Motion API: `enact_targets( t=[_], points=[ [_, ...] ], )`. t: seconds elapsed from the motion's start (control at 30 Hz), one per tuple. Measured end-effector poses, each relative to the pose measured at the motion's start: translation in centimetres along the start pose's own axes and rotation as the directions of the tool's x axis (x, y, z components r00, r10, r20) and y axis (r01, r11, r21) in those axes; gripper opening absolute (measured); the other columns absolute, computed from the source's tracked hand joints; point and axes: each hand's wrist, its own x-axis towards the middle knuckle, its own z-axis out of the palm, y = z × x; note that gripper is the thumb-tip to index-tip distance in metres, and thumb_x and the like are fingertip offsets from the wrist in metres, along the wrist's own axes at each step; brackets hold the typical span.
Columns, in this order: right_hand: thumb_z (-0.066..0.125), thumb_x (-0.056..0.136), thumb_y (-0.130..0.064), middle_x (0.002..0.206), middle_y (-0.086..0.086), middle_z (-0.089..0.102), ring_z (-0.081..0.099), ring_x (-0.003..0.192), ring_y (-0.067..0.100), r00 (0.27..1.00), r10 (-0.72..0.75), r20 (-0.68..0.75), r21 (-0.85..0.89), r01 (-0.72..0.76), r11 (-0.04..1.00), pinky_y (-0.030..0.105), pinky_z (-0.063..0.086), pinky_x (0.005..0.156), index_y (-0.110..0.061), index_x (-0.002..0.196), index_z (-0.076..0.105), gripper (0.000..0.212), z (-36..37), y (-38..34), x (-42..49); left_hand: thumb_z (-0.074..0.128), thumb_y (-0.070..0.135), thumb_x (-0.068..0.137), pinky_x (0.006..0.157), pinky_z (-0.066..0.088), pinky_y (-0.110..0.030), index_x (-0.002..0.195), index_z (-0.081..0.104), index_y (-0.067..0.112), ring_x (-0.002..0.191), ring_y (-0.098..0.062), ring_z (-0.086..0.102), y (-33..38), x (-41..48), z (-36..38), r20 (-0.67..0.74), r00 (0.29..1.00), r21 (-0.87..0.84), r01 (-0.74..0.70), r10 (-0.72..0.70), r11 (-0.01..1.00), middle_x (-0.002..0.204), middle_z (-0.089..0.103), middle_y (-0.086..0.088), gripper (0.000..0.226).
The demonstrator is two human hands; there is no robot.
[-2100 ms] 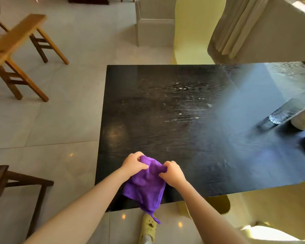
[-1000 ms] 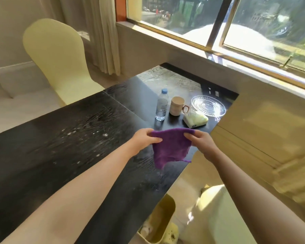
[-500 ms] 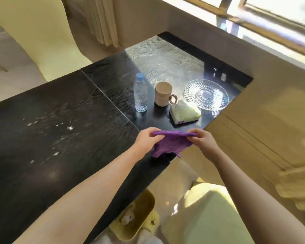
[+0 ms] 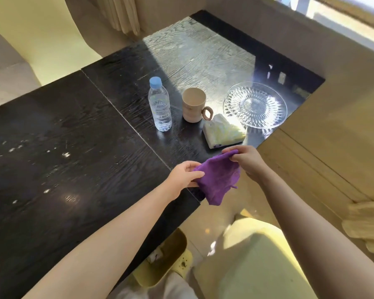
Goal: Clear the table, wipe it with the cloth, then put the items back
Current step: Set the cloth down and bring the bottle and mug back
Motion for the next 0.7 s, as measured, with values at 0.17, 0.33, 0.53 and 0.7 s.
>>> enact_targets(
  t=[0.17, 0.33, 0.53, 0.7],
  points=[
    [0.040, 0.073, 0.010, 0.085, 0.005, 0.065, 0.056, 0.081, 0.018, 0.999, -0.023, -0.028, -0.209, 0.016, 0.978, 0.024, 0.042, 0.063, -0.014, 0.089, 0.072, 0.043, 5.0, 0.7, 4.5, 0.065, 0.010, 0.087, 0.067, 0.055, -0.023, 0.116, 0.064, 0.005, 0.094, -0.018, 0.061, -1.0, 3.2, -1.8, -0.220, 0.972, 0.033, 0.090, -0.081, 0.995, 0.110, 0.065, -0.012, 0.029],
    [0.040, 0.076, 0.008, 0.104, 0.013, 0.067, 0.058, 0.102, 0.028, 0.987, -0.146, -0.072, -0.437, 0.100, 0.894, 0.027, 0.041, 0.075, -0.008, 0.100, 0.067, 0.040, 8.8, 1.7, 7.5, 0.066, 0.010, 0.083, 0.080, 0.058, -0.035, 0.099, 0.073, 0.009, 0.091, -0.023, 0.067, -2.1, 6.2, -3.5, -0.384, 0.923, 0.312, 0.123, 0.006, 0.942, 0.097, 0.072, -0.009, 0.017],
    [0.042, 0.086, 0.005, 0.115, 0.018, 0.051, 0.048, 0.109, 0.038, 0.931, -0.362, -0.051, -0.807, 0.175, 0.564, 0.043, 0.044, 0.076, -0.003, 0.115, 0.049, 0.031, 10.7, 2.3, 5.9, 0.066, 0.017, 0.083, 0.088, 0.055, -0.038, 0.093, 0.072, 0.017, 0.095, -0.023, 0.067, -2.0, 6.5, -5.0, -0.367, 0.930, 0.411, 0.174, -0.012, 0.895, 0.099, 0.072, -0.005, 0.011],
    [0.050, 0.084, -0.001, 0.108, 0.017, 0.056, 0.054, 0.100, 0.039, 0.923, -0.385, 0.025, -0.875, 0.206, 0.438, 0.044, 0.045, 0.071, -0.002, 0.110, 0.052, 0.026, 10.4, 0.6, 5.7, 0.070, 0.022, 0.082, 0.090, 0.054, -0.040, 0.113, 0.063, 0.011, 0.092, -0.020, 0.063, 1.0, 6.3, -7.3, -0.348, 0.937, 0.349, 0.100, 0.029, 0.932, 0.111, 0.067, -0.007, 0.034]
  ],
)
